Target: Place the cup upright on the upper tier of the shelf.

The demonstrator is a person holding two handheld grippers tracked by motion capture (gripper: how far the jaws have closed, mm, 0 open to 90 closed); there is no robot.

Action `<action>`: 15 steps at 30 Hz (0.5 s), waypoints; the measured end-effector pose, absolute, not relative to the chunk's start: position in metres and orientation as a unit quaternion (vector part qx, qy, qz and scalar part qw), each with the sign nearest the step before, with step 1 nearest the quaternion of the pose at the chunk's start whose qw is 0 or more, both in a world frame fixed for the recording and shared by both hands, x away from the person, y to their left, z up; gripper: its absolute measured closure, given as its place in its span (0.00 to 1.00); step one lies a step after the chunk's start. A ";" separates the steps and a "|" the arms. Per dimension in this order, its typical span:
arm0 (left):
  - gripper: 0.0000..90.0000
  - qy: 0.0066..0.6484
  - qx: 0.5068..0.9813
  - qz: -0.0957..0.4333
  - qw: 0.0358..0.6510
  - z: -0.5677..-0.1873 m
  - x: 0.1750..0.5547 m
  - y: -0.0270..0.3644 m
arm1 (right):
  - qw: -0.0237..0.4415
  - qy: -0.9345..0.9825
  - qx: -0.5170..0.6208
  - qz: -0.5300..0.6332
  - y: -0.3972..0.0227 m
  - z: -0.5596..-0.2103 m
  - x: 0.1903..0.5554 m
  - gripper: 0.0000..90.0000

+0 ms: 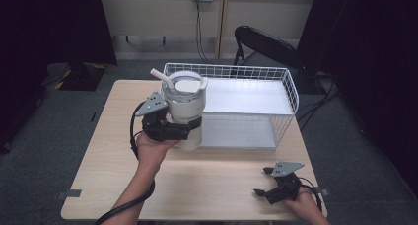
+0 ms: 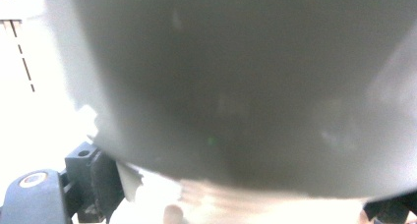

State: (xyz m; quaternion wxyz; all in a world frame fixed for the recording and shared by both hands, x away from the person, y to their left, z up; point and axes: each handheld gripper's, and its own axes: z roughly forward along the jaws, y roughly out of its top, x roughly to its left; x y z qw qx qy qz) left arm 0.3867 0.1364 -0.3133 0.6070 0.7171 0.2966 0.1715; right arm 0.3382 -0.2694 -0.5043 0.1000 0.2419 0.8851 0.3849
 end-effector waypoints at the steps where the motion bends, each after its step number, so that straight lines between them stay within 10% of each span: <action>1: 0.11 0.297 0.717 0.170 0.607 -0.312 0.387 0.136 | 0.100 0.885 0.242 0.385 -0.269 -0.504 0.338 0.12; 15: 0.11 0.297 0.722 0.166 0.603 -0.294 0.397 0.130 | 0.100 0.885 0.242 0.385 -0.269 -0.504 0.338 0.12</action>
